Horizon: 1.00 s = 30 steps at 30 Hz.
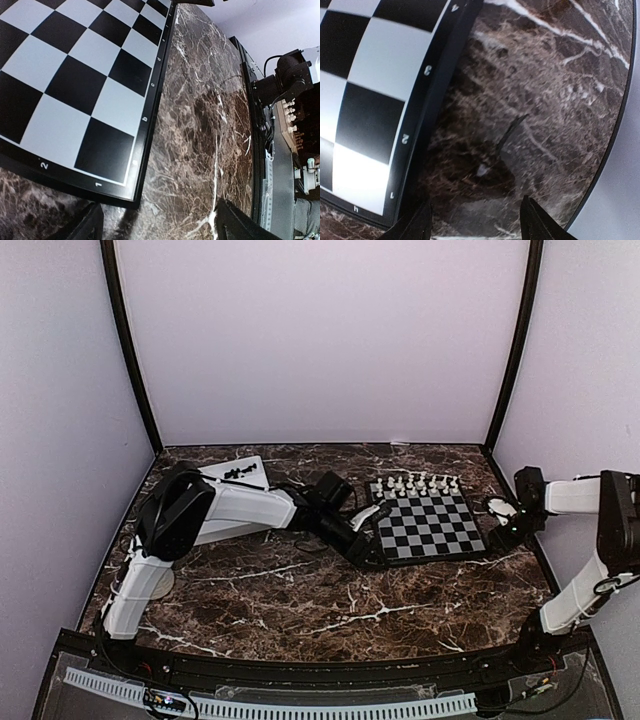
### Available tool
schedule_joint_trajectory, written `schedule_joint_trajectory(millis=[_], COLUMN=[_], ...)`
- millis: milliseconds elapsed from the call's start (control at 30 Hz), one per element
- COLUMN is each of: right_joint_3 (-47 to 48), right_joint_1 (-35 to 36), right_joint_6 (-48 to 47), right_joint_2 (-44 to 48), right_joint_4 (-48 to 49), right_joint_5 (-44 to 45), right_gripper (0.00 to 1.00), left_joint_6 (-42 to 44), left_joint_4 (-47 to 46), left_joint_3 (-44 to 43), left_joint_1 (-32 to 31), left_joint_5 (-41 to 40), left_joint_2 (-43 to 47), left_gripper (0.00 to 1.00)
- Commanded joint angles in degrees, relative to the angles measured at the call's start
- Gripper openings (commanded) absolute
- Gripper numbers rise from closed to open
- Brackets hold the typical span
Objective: Set up the chess pieces on the board
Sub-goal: Move the chessboard to the center of the board.
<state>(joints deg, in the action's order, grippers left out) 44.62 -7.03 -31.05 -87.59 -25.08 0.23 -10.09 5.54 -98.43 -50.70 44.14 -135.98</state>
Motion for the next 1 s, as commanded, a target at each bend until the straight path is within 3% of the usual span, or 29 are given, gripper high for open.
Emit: schedule_joint_trajectory(millis=[0,133,233,367,600,767,967], right_joint_3=[-3.2,-4.5,-4.5,-3.7,-0.8,0.0,0.1], right_joint_1=[1.0,0.6,-0.4,-0.5,-0.4,0.6,2.7], right_joint_6=[-2.0,-2.3,-3.0,-2.5,-0.3,0.9,2.6], right_joint_2=[4.1,6.8,8.7,11.6,12.2,11.2,10.2], right_joint_4=[-5.9,-6.6,-7.7,-8.1,-8.6,-7.5,-6.9], right_joint_5=[-1.9,0.7,1.7,0.5,-5.2,-6.9,-8.0], right_gripper=[0.62,0.62,0.62,0.63,0.63,0.63,0.62], left_joint_6=[2.6,5.4,8.7,8.3,2.4,0.6,-2.3], left_joint_4=[9.4,15.3,21.1,22.8,33.1,35.5,36.2], left_joint_3=[4.2,5.4,7.8,11.4,10.1,10.5,6.3], left_joint_1=[-1.6,-1.8,-1.6,0.1,6.6,12.8,15.3], left_joint_5=[-3.9,-7.8,-15.0,-27.2,-54.9,-56.3,-53.5], left_joint_2=[1.9,5.8,11.4,21.5,25.5,24.9,20.8], left_gripper=[0.79,0.75,0.74,0.78,0.88,0.90,0.88])
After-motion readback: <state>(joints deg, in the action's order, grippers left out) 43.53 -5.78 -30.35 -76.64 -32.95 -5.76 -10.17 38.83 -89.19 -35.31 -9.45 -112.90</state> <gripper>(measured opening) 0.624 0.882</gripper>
